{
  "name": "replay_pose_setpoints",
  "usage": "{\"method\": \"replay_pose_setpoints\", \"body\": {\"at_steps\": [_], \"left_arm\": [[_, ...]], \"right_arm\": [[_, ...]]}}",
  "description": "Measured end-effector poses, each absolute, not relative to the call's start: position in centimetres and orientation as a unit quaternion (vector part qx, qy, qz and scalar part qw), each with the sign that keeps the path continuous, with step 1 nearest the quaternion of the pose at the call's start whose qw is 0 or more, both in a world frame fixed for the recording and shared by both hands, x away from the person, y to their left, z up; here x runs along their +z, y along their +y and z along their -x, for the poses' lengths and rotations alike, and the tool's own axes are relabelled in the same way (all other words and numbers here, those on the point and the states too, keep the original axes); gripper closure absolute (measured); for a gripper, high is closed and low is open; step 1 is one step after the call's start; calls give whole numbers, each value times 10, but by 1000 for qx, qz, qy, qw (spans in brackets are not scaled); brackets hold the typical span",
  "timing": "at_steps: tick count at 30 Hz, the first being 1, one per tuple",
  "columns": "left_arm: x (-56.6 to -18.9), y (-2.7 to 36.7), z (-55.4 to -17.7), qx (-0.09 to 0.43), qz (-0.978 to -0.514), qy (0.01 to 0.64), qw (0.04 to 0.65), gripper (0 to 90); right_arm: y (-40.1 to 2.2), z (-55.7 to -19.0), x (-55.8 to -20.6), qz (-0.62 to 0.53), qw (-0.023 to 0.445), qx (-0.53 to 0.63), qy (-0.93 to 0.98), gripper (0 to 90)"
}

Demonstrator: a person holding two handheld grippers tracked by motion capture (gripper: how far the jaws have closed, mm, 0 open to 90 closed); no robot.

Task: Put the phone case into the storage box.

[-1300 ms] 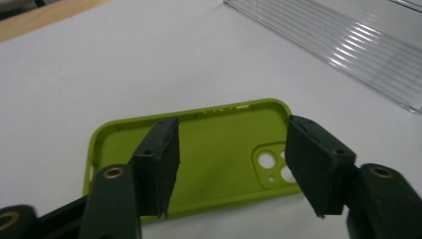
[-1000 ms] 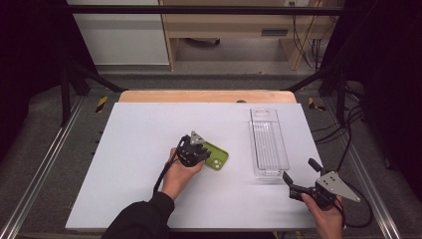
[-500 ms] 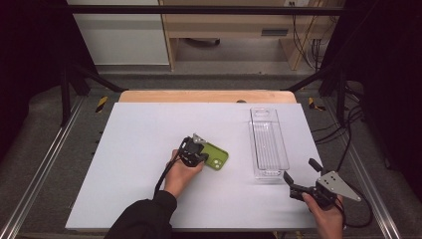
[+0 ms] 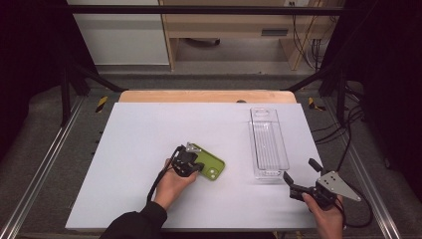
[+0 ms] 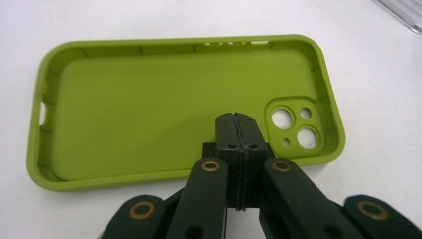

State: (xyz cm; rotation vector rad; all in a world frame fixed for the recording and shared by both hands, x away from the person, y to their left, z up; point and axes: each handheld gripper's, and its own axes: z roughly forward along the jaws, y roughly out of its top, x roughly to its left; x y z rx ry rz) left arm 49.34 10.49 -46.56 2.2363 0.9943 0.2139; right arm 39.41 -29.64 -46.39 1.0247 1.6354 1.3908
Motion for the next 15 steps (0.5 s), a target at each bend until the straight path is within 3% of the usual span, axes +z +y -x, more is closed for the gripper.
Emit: {"method": "replay_pose_setpoints", "body": {"at_steps": [15], "left_arm": [[-464,120,-460,59,-865,370,334,900]], "right_arm": [[-295,-394,-464,-399,368,539,644,24]]}}
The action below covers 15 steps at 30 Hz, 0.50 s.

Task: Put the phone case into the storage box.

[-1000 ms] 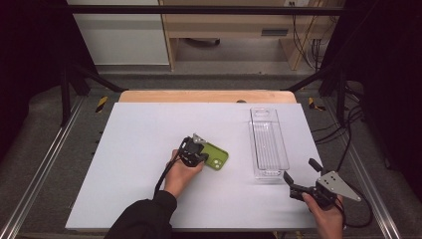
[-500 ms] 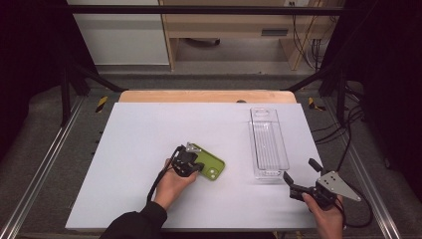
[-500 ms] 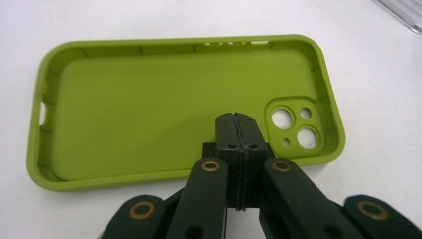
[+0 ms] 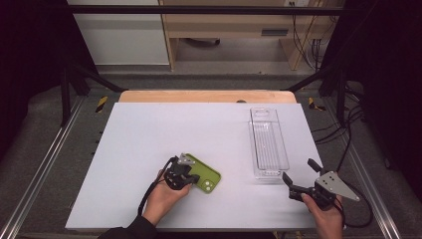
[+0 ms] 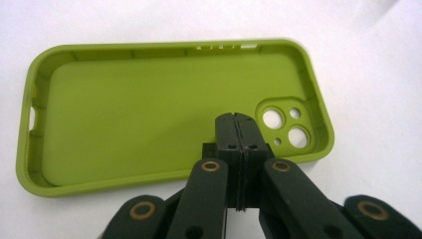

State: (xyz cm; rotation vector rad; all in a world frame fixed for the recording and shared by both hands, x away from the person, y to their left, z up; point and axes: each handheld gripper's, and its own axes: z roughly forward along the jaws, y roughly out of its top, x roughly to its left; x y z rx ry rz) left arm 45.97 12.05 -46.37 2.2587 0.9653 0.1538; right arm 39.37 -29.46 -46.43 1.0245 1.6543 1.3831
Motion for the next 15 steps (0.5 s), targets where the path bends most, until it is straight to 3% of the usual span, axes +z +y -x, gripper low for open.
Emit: {"method": "replay_pose_setpoints", "body": {"at_steps": [15], "left_arm": [[-466,133,-431,54,-862,368,344,900]], "right_arm": [[-294,-394,-465,-393,372,537,647,26]]}}
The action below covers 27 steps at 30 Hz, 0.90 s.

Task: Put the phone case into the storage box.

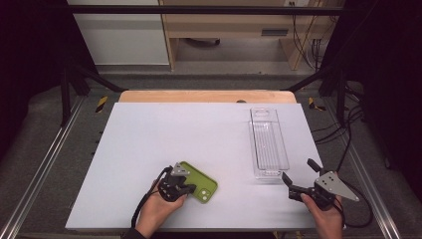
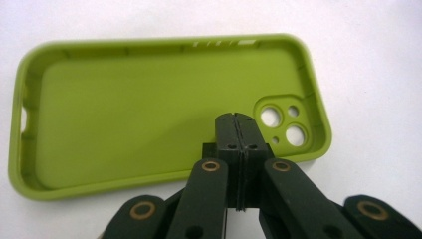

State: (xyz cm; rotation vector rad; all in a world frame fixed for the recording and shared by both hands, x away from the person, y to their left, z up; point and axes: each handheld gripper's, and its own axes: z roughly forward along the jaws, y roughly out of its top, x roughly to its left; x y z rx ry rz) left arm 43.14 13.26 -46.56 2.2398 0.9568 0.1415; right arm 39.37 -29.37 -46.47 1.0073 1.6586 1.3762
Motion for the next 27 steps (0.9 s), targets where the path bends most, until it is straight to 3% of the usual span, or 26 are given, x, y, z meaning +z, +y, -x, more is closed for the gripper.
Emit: {"method": "replay_pose_setpoints", "body": {"at_steps": [6,8,12,19,27], "left_arm": [[-467,132,-430,91,-856,364,356,900],[-462,139,-425,142,-835,358,392,900],[-461,154,-420,165,-806,371,431,900],[-440,208,-410,241,-753,369,489,900],[-442,264,-397,277,-713,403,503,900]], "right_arm": [[-292,-394,-465,-392,373,535,649,27],[-291,-392,-464,-391,380,533,647,32],[-290,-390,-461,-391,381,544,637,34],[-285,-389,-458,-391,387,538,639,42],[-285,-387,-456,-403,381,530,641,44]]}}
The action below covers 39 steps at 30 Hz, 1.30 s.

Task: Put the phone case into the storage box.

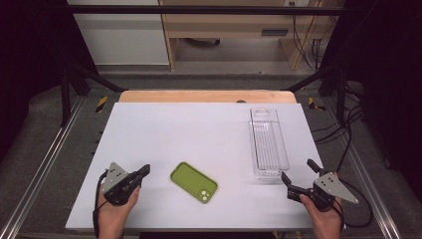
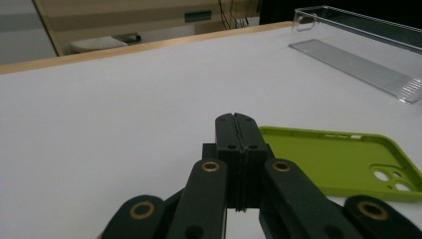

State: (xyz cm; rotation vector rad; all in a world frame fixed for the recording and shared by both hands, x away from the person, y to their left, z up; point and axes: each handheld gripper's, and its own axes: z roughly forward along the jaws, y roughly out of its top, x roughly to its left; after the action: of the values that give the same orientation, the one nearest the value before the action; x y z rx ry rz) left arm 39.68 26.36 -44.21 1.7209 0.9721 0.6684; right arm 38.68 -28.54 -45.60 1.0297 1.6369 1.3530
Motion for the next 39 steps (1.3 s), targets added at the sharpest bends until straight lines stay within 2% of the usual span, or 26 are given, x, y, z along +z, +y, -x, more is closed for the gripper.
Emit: {"method": "replay_pose_setpoints", "body": {"at_steps": [6,12,15,17,19,23,27,32,39], "left_arm": [[-450,290,-398,287,-684,430,515,900],[-451,294,-400,293,-668,430,532,893],[-451,293,-400,300,-663,430,534,794],[-452,292,-401,311,-657,434,532,673],[-452,290,-403,322,-647,440,533,516],[-454,289,-406,326,-637,445,539,308],[-455,288,-407,326,-635,447,540,184],[-456,287,-409,323,-633,447,543,95],[-456,287,-409,325,-632,446,545,68]], "right_arm": [[-285,-387,-454,-407,372,529,645,44],[-283,-387,-453,-411,360,526,652,43],[-282,-386,-453,-408,362,527,651,40],[-280,-385,-452,-407,363,528,651,39],[-274,-384,-450,-401,359,529,657,35],[-260,-381,-445,-383,350,530,670,34],[-241,-378,-435,-363,342,537,680,26],[-208,-379,-425,-335,312,536,709,25],[-163,-386,-417,-301,273,507,760,31]]}}
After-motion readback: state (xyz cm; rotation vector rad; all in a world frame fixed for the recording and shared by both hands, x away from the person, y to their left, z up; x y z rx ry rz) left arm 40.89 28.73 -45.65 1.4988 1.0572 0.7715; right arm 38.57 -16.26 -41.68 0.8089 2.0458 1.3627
